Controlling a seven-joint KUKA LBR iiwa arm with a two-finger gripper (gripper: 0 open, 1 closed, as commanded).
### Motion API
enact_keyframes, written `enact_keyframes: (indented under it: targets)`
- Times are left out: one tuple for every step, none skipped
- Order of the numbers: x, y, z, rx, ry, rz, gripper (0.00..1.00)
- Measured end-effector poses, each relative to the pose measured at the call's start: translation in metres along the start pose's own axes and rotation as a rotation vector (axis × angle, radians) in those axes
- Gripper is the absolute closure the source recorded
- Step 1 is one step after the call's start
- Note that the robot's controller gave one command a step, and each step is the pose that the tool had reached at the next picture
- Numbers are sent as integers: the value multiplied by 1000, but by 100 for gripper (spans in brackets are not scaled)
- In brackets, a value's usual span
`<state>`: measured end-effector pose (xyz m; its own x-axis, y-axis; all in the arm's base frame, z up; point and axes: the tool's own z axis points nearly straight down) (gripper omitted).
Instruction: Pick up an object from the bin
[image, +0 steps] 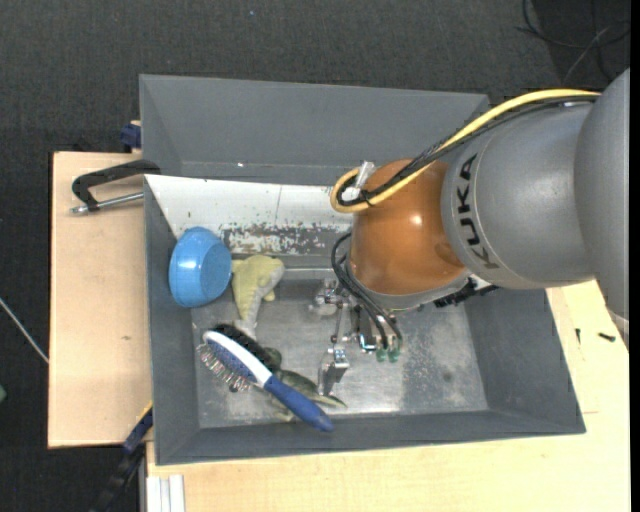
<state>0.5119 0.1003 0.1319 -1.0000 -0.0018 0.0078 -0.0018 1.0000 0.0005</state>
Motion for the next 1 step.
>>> enact_keyframes:
  targets:
    - [-21, 47, 41, -3, -29, -78, 0]
